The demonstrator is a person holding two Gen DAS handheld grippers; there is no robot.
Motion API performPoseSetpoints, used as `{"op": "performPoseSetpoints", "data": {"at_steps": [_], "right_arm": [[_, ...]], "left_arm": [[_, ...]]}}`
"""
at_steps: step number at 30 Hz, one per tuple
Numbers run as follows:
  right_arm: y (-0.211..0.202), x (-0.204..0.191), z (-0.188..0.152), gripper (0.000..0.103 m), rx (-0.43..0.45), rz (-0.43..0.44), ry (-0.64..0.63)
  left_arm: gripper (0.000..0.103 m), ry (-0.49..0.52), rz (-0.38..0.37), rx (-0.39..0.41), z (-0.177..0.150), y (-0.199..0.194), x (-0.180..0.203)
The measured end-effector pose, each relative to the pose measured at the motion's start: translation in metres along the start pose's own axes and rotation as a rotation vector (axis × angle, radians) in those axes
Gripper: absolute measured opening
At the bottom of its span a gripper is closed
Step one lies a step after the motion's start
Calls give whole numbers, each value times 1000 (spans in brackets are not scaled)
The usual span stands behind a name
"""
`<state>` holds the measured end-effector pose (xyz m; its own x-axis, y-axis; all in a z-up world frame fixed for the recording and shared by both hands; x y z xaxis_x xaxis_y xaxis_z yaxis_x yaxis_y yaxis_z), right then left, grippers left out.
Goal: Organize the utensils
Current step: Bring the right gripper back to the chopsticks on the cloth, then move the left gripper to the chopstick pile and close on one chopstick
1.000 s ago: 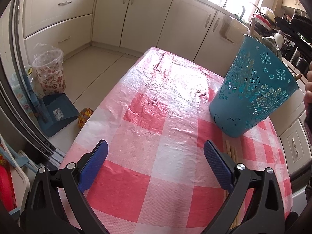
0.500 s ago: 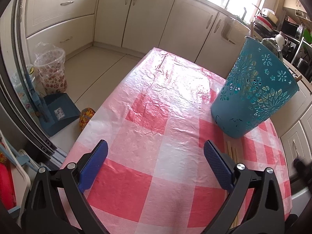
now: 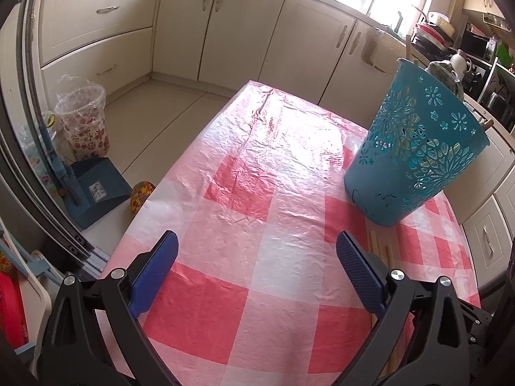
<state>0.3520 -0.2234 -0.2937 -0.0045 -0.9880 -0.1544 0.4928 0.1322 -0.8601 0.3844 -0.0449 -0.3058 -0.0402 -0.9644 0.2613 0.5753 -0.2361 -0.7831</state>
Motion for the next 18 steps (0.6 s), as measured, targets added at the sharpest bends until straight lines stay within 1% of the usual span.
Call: {"op": "performPoseSetpoints", "data": {"at_steps": [3,6,10,12,14,18], "right_arm": [[-5,6,-6,8,-12,-11,-25],[-17,28,-26,8,-12,-28,-22],[-35,64,-47,7,11,-31,55],[-40,76,-53,7,29,-7,104],[-40,81,-54,7,45,30,151],[-42,82,-52,7,64,33,165]], "left_arm": [[95,1,2,1,0,0,0],[95,4,7,2,0,0,-1],[95,24,28,-4,-1,0,2],[95,49,46,-10,-2,1,6],[95,84,75,-18,-4,3,12],[95,148,121,-12,-8,0,22]]}}
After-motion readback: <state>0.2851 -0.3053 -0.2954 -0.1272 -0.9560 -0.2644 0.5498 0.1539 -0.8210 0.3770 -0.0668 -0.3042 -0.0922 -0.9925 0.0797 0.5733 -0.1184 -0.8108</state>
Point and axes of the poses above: each gripper's, at about its wrist camera, not at the fingertips, and y roughly the way its jaws point, x to its right, z to its top, the point moved 9 cm from there along y, roughly the way its jaws point, and after that the axes turned 7 degrees about -x, right-handed, at the moved point
